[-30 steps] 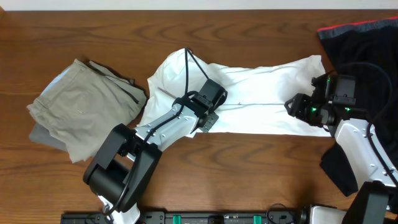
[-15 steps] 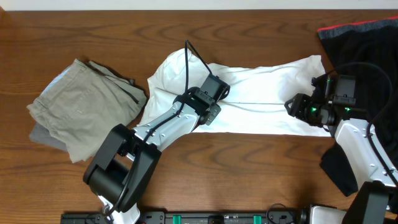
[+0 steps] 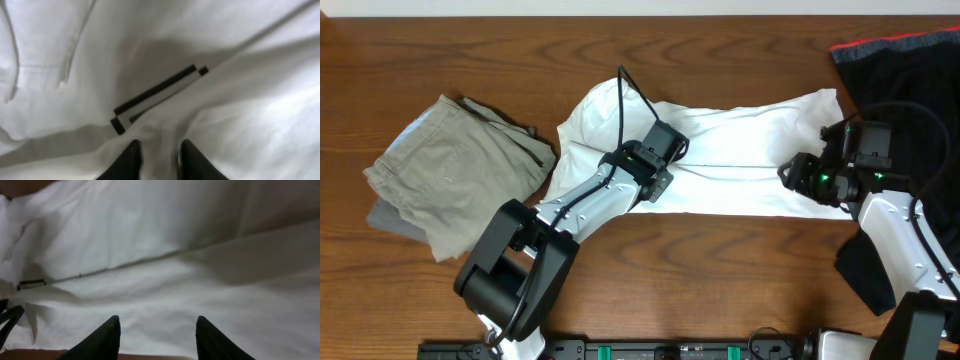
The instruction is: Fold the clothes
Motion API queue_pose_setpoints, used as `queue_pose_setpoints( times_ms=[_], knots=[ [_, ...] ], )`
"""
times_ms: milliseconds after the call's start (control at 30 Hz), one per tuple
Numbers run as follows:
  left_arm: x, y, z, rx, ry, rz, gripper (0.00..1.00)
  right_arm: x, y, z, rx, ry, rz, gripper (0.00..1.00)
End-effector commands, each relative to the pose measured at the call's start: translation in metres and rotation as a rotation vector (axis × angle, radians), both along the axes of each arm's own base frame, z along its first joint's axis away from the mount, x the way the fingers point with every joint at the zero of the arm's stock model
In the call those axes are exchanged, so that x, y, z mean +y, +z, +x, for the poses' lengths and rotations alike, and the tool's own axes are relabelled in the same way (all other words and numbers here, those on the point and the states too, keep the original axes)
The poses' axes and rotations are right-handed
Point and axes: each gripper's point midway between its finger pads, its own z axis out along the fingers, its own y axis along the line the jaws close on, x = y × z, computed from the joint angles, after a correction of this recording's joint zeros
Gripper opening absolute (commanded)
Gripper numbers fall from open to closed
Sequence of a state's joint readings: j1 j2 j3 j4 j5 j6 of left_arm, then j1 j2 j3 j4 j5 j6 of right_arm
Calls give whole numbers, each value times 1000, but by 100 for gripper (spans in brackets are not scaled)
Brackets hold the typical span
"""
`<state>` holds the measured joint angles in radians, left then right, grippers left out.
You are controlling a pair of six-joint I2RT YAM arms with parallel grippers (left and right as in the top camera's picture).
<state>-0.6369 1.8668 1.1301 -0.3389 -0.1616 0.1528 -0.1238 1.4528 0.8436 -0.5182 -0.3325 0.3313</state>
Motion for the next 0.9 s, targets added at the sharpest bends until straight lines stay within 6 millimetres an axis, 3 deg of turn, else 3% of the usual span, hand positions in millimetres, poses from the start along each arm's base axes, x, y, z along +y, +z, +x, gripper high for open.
queue_pose_setpoints(
  times_ms=[0, 133, 233, 433, 667, 867],
  knots=[
    [-1, 2, 3, 1, 30, -5, 35, 0, -6, -5, 36, 7, -18, 43],
    [0, 1, 2, 6, 40, -7, 35, 6, -20, -19, 102, 21, 9, 18],
    [0, 2, 2, 4, 41, -8, 33, 19, -32, -25, 116, 59, 50, 8],
    [-2, 2, 4, -2, 56, -21, 12, 38, -61, -26, 98, 107, 74, 5],
    [-2, 2, 4, -2, 56, -21, 8, 40, -78, -11, 70, 117, 71, 4],
    [-2, 2, 4, -2, 56, -21, 7, 39, -75, 14, -25, 92, 71, 5]
  ],
)
